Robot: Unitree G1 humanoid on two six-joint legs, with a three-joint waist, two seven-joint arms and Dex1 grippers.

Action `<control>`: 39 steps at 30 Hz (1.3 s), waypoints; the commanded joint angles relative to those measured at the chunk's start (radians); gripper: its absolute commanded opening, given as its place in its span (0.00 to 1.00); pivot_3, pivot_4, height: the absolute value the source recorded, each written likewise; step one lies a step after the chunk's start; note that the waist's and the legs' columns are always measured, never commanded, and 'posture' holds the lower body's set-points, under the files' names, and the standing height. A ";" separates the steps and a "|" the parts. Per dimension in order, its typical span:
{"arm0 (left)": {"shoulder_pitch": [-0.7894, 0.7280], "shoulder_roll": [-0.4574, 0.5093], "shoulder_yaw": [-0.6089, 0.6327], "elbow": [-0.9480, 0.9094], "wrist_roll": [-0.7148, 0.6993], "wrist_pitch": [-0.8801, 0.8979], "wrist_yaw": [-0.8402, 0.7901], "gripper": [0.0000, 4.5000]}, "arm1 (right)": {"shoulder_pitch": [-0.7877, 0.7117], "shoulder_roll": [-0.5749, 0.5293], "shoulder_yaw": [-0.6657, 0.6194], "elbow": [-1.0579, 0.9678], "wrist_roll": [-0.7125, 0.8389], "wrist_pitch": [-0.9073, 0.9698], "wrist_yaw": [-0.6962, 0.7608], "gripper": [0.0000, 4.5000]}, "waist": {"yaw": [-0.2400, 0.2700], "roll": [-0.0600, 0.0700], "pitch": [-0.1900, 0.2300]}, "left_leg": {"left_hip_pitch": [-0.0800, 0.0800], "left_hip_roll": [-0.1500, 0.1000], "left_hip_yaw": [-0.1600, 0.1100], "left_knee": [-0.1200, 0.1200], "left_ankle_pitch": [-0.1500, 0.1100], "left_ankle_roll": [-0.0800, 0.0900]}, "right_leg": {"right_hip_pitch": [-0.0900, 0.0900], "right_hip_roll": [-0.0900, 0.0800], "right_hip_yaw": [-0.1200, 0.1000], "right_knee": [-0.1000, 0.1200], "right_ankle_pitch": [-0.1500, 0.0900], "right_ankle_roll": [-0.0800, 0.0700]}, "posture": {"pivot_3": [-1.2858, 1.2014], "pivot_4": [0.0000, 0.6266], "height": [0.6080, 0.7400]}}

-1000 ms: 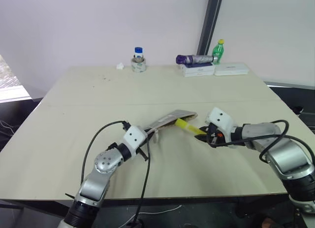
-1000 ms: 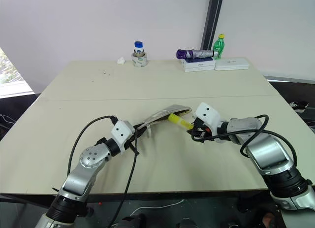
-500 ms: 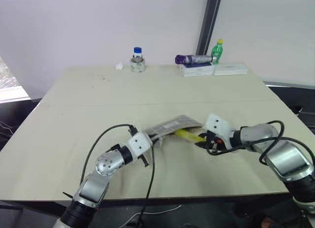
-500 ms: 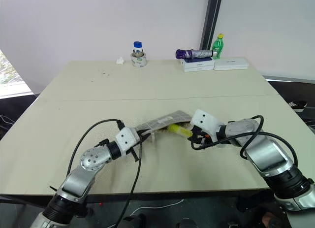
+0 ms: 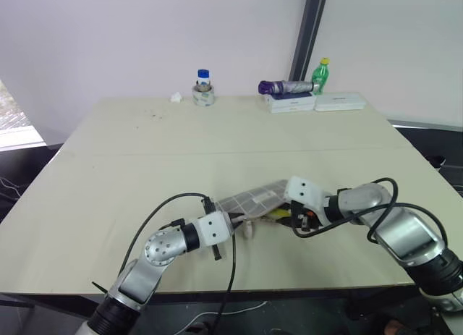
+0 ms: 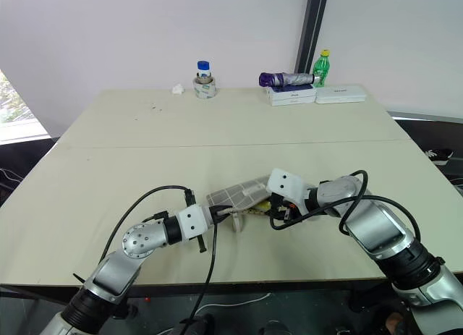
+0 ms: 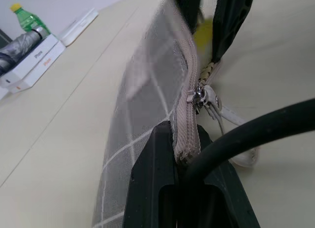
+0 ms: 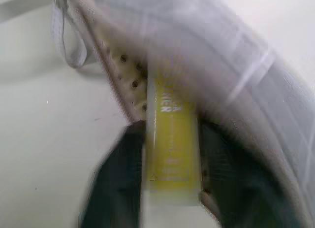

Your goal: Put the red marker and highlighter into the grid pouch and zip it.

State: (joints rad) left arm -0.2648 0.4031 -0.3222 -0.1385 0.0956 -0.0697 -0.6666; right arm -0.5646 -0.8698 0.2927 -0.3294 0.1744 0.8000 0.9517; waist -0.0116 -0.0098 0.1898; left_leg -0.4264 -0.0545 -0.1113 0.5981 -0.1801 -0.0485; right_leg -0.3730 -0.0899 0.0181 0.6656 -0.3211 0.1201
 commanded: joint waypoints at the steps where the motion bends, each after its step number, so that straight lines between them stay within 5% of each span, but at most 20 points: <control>1: 0.007 -0.024 0.042 -0.040 -0.043 0.043 0.025 0.00 | -0.024 -0.006 -0.098 -0.021 0.029 -0.009 -0.006 0.85 | 0.000 0.000 0.000 | 0.000 0.000 0.000 0.000 0.000 0.000 | 0.000 0.000 0.000 0.000 0.000 0.000 | 0.52 0.24 1.00; 2: 0.005 -0.035 0.054 -0.040 -0.055 0.066 0.035 0.00 | -0.020 -0.014 -0.128 -0.028 0.045 -0.012 0.000 0.95 | 0.000 0.000 0.000 | 0.000 0.000 0.000 0.000 0.000 0.000 | 0.000 0.000 0.000 0.000 0.000 0.000 | 0.52 0.24 1.00; 12: -0.095 -0.189 0.179 -0.077 -0.290 0.378 0.092 0.00 | 0.036 -0.040 -0.383 -0.128 0.272 0.034 0.060 0.95 | 0.001 0.000 0.000 | 0.000 0.000 0.000 0.001 0.000 0.000 | 0.001 0.000 -0.001 0.000 0.000 0.000 | 0.52 0.24 1.00; 20: -0.230 -0.266 0.234 -0.073 -0.463 0.642 0.119 0.00 | 0.004 0.148 -0.280 -0.100 0.244 0.110 -0.165 0.95 | -0.005 -0.001 0.000 | 0.000 -0.001 0.000 0.001 0.000 0.000 | 0.001 0.001 -0.001 0.001 0.000 0.000 | 0.52 0.24 1.00; 35: -0.262 -0.308 0.277 -0.079 -0.569 0.742 0.174 0.00 | -0.042 0.304 -0.254 -0.068 0.259 0.176 -0.305 0.95 | -0.003 0.000 0.000 | 0.000 -0.001 0.000 0.001 0.000 0.000 | 0.000 0.001 0.000 0.001 0.000 0.000 | 0.52 0.24 1.00; 39: -0.263 -0.311 0.275 -0.080 -0.572 0.745 0.175 0.00 | -0.051 0.349 -0.261 -0.041 0.258 0.188 -0.340 0.64 | -0.002 0.000 0.000 | 0.000 -0.001 0.000 0.001 0.000 0.000 | 0.000 0.002 0.000 0.001 0.000 0.000 | 0.52 0.24 1.00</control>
State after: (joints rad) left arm -0.5089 0.0972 -0.0470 -0.1716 -0.4508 0.6866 -0.4906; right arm -0.5894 -0.5260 0.0433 -0.3612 0.4187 0.9896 0.6234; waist -0.0138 -0.0103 0.1898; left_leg -0.4265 -0.0556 -0.1116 0.5990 -0.1800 -0.0486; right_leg -0.3728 -0.0884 0.0178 0.6665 -0.3209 0.1203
